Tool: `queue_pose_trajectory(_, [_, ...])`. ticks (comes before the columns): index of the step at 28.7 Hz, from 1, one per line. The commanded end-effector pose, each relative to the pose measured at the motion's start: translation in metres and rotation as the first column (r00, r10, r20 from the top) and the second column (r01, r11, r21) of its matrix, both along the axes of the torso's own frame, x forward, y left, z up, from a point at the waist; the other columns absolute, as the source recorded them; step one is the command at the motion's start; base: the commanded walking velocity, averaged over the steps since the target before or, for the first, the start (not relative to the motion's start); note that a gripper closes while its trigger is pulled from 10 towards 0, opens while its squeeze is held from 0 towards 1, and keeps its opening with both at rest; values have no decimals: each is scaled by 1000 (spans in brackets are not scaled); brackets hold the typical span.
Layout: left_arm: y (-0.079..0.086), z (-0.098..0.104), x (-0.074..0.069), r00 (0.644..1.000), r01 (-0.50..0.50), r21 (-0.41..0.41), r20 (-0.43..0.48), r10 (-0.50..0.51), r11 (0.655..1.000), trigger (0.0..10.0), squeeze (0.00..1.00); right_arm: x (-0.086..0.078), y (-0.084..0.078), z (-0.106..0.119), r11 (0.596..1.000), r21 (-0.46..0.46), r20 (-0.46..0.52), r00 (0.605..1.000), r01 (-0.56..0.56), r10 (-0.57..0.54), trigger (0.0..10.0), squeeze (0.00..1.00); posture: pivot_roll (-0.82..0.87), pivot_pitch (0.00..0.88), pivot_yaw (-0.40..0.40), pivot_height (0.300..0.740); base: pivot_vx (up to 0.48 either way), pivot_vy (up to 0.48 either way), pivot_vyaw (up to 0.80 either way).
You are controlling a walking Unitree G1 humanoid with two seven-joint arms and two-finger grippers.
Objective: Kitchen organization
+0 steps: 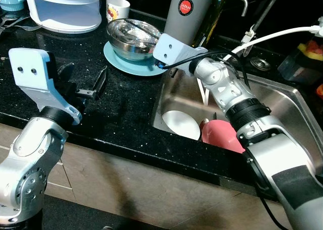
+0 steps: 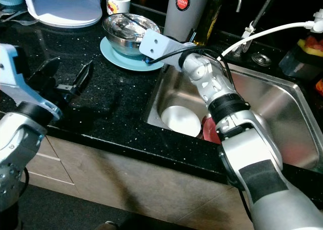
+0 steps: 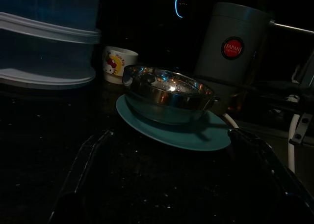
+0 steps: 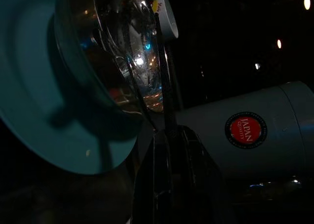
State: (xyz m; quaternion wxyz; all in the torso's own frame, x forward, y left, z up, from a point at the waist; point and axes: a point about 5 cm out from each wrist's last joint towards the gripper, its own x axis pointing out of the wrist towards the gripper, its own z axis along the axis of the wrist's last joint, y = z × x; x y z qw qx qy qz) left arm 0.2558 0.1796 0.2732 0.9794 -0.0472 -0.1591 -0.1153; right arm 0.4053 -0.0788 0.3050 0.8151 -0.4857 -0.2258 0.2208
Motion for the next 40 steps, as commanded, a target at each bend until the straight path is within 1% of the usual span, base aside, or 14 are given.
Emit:
queue_pose_trajectory(1, [-5,-1,1,1000,22,3,-1,-22,1000,10000,0,0,-4,0,999,31,1,1000,11,-11,0,0,220,58,-184,740,0,0,0])
queue_pose_trajectory(5, [-6,-1,1,1000,24,4,-1,-24,1000,10000,0,0,-4,2,998,59,8,1000,14,-14,0,0,220,59,-184,740,0,0,0])
queue_pose_trajectory(10, [-7,-1,1,1000,28,5,2,-28,1000,10000,0,-1,-8,13,955,295,-6,1000,-19,22,0,0,223,54,-182,740,0,0,0])
queue_pose_trajectory(12, [-7,-1,1,1000,30,6,3,-30,1000,10000,0,-5,-8,17,880,465,-42,991,-91,125,0,0,222,54,-182,740,0,0,0])
queue_pose_trajectory(13, [-7,-1,1,1000,30,6,3,-30,1000,10000,0,-5,-8,17,880,465,-42,991,-91,125,0,0,222,54,-182,740,0,0,0])
queue_pose_trajectory(16, [-7,-1,2,1000,30,5,5,-30,1000,10000,0,-11,-8,21,764,619,-67,957,-182,282,0,0,224,49,-178,740,0,0,0])
queue_pose_trajectory(17, [-7,-1,2,1000,30,5,5,-30,1000,10000,0,-11,-8,21,764,619,-67,957,-182,282,0,0,224,49,-178,740,0,0,0])
queue_pose_trajectory(19, [-6,0,2,999,31,5,8,-31,1000,10000,0,-21,-9,22,592,757,-69,867,-276,493,0,0,217,42,-171,740,0,0,0])
queue_pose_trajectory(20, [-6,0,3,999,32,4,10,-32,999,10000,0,-27,-10,20,526,793,-63,816,-309,574,1255,0,214,38,-167,740,0,0,0])
queue_pose_trajectory(26, [-5,3,5,999,36,4,21,-36,999,10000,0,-37,-23,9,411,855,-63,724,-316,687,784,0,205,25,-155,740,0,0,-400])
queue_pose_trajectory(34, [-3,5,7,999,42,6,30,-42,999,10000,0,-44,-57,-6,412,871,-95,729,-269,678,0,0,189,11,-144,740,0,0,-800])
queue_pose_trajectory(38, [-5,5,10,998,53,5,36,-54,999,10000,0,-46,-74,-17,542,811,-195,772,-220,605,0,0,181,0,-140,740,0,0,-800])
queue_pose_trajectory(39, [-5,5,10,998,55,5,36,-55,998,10000,0,-44,-76,-22,612,767,-241,797,-194,554,549,0,178,0,-139,740,0,0,-800])
queue_pose_trajectory(40, [-5,5,10,998,55,5,36,-55,998,10000,0,-44,-76,-22,612,767,-241,797,-194,554,549,0,178,0,-139,740,0,0,-800])
